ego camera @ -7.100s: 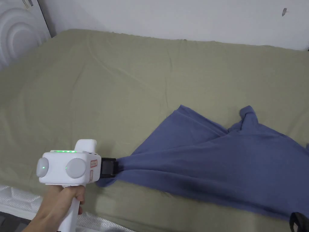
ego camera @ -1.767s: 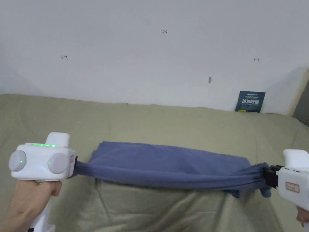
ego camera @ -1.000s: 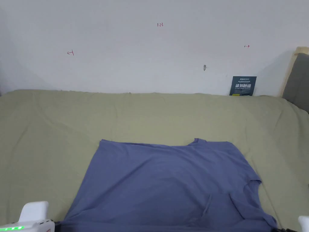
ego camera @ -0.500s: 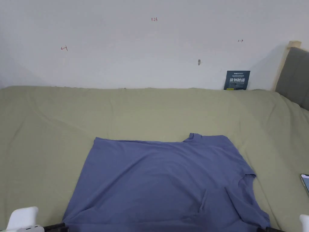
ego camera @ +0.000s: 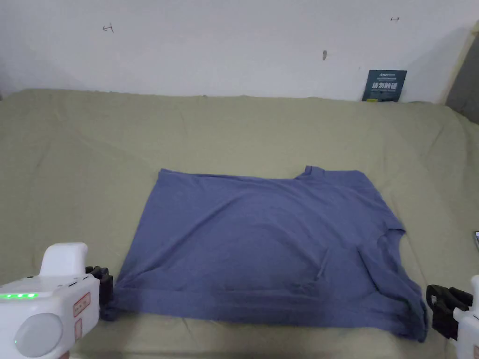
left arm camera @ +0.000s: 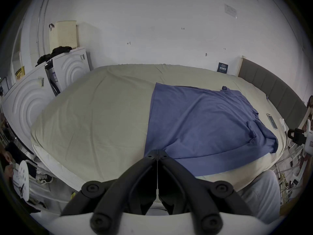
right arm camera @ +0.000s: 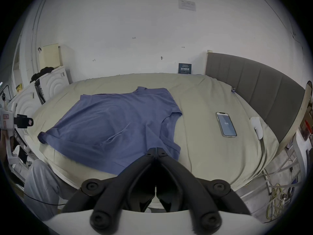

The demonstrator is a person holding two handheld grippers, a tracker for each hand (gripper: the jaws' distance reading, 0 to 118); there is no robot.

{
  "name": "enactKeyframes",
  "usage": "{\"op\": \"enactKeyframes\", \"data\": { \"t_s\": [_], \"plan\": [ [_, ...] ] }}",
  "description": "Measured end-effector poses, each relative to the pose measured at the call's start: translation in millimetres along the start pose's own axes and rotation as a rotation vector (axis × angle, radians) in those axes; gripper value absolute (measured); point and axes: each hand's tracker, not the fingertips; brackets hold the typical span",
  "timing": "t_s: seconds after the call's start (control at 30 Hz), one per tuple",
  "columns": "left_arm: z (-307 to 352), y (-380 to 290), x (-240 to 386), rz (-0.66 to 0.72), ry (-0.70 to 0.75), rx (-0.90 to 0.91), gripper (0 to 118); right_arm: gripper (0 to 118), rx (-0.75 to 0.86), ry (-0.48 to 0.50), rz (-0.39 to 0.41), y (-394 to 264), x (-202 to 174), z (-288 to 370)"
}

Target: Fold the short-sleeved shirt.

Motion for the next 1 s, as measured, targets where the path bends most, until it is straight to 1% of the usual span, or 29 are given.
{"op": "enactKeyframes", "data": {
  "t_s": [0.07, 0.2, 0.27, 0.33, 0.43, 0.47, 0.5, 0.53, 0.57, 0.6, 0.63, 0.7, 0.77, 0.8, 0.83, 0.9, 0.93, 0.97, 1.0],
  "plan": [
    [-1, -2, -7, 0.016, 0.014, -0.022, 0, 0, -0.005, 0.001, 0.007, 1, 0, 1],
    [-4, -15, -22, 0.025, 0.038, -0.051, 0, 0, -0.003, 0.012, -0.030, -7, 6, -4],
    [-8, -19, -28, 0.038, 0.040, -0.068, 0, 0, 0.003, 0.006, -0.030, -8, -2, 2],
    [-12, -21, -31, 0.049, 0.035, -0.074, 0, 0, -0.002, 0.016, -0.037, -8, -6, 2],
    [-20, -22, -33, 0.062, 0.008, -0.088, 0, 0, -0.018, 0.022, -0.023, -11, -5, -3],
    [-20, -22, -32, 0.072, -0.015, -0.088, 3, 0, -0.024, 0.026, -0.021, -11, -6, -4],
    [-24, -21, -33, 0.092, -0.039, -0.091, 28, 0, -0.028, 0.029, -0.023, -10, -6, -5],
    [-29, -20, -33, 0.091, -0.024, -0.103, 76, 0, -0.032, 0.035, -0.031, -12, -2, -7],
    [-36, -19, -33, 0.102, -0.018, -0.137, 118, 0, -0.037, 0.040, -0.034, -11, -2, -8],
    [-46, -19, -35, 0.112, -0.006, -0.179, 115, 0, -0.042, 0.042, -0.040, -11, 0, -9],
    [-49, -22, -35, 0.124, -0.003, -0.157, 115, 0, -0.047, 0.043, -0.045, -10, 1, -11],
    [-66, -20, -34, 0.106, 0.015, -0.203, 115, 0, -0.056, 0.045, -0.054, -13, 4, -12],
    [-72, -16, -36, 0.115, 0.012, -0.207, 112, 0, -0.069, 0.049, -0.062, -13, 8, -17],
    [-79, -16, -36, 0.110, 0.013, -0.220, 108, 0, -0.076, 0.049, -0.063, -14, 7, -17],
    [-84, -15, -34, 0.105, 0.018, -0.237, 101, 0, -0.085, 0.050, -0.068, -15, 9, -19],
    [-84, -15, -30, 0.099, 0.024, -0.245, 60, 0, -0.101, 0.050, -0.085, -17, 12, -23],
    [-82, -16, -29, 0.097, 0.021, -0.244, 37, 0, -0.112, 0.060, -0.088, -22, 16, -27],
    [-80, -16, -28, 0.099, 0.003, -0.241, 0, 0, -0.115, 0.059, -0.087, -24, 18, -28],
    [-80, -16, -26, 0.091, -0.047, -0.243, 0, 0, -0.121, 0.058, -0.085, -25, 19, -29]
  ]
}}
